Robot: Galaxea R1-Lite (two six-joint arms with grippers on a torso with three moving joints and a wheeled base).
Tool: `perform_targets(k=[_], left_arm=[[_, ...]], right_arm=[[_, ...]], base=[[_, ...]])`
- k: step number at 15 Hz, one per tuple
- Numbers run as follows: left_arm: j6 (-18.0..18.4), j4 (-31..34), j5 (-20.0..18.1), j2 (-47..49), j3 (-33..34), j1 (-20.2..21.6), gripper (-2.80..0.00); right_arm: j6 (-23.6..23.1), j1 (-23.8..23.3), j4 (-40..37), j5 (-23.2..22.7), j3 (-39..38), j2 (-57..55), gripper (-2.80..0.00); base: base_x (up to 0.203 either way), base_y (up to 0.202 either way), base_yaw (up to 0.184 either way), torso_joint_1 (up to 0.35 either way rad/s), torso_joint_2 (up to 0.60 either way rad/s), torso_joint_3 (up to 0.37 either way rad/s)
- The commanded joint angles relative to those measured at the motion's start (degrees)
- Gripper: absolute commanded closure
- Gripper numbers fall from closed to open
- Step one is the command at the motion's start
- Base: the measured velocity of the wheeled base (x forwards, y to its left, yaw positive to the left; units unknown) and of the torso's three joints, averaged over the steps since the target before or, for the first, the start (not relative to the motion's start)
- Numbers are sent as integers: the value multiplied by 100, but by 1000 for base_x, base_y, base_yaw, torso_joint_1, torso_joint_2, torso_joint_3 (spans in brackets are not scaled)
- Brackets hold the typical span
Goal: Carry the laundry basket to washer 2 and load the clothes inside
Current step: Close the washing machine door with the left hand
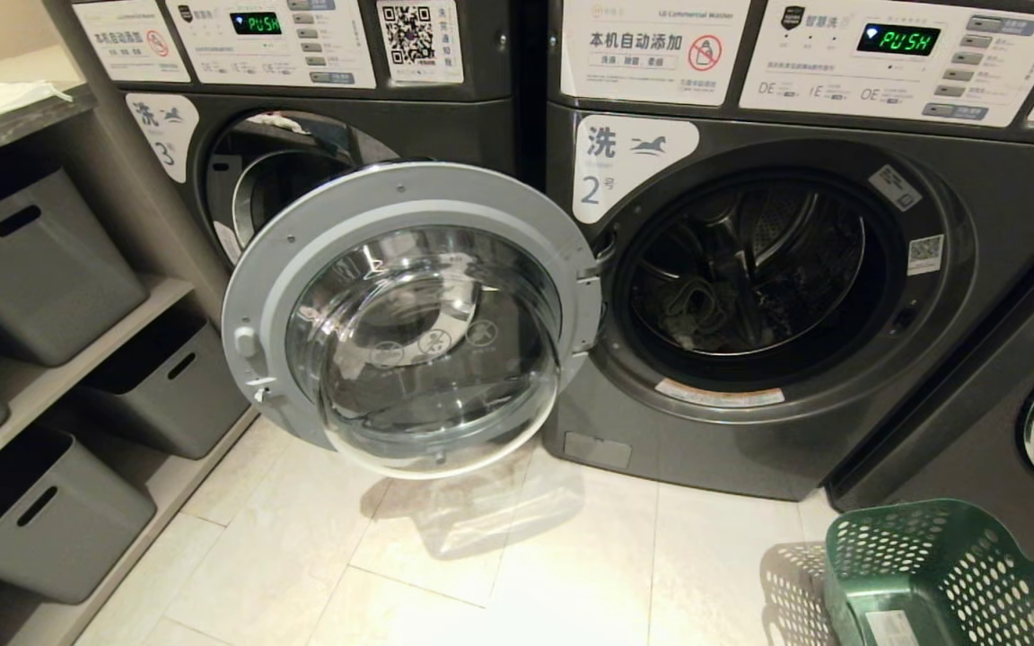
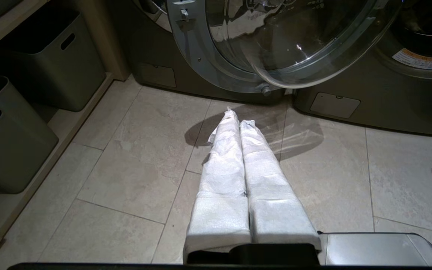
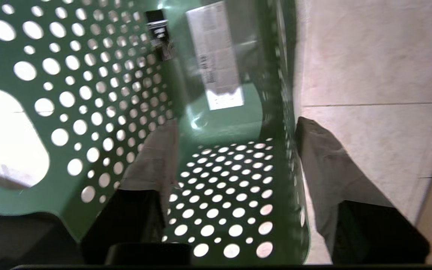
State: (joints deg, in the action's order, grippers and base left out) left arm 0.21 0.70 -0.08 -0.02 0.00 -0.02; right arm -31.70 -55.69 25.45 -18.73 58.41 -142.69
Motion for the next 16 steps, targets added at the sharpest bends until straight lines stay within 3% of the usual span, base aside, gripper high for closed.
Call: perform_targets(k=[1, 5, 9, 12, 13, 16], left_arm=[[-3, 0, -1, -6, 9, 2, 0], [-3, 0, -1, -6, 9, 2, 0], [-3, 0, -1, -6, 9, 1, 0], [-3, 0, -1, -6, 9, 2, 0], [-3, 0, -1, -6, 9, 2, 0], [-3, 0, -1, -6, 9, 2, 0]], right_arm=[[-19, -54, 147, 26, -5, 48, -280], [115, -199, 767, 583, -174, 434, -280], [389, -225, 818, 597, -485, 1222, -280], [435, -62, 394, 429, -1064, 2237, -280], [493, 59, 262, 395, -1275, 2550, 0], [559, 402, 131, 342, -1806, 3353, 0]], base=[[0, 0, 0, 0, 0, 0], [0, 0, 0, 0, 0, 0], [0, 0, 0, 0, 0, 0], [0, 0, 0, 0, 0, 0], [0, 0, 0, 0, 0, 0], [0, 0, 0, 0, 0, 0]])
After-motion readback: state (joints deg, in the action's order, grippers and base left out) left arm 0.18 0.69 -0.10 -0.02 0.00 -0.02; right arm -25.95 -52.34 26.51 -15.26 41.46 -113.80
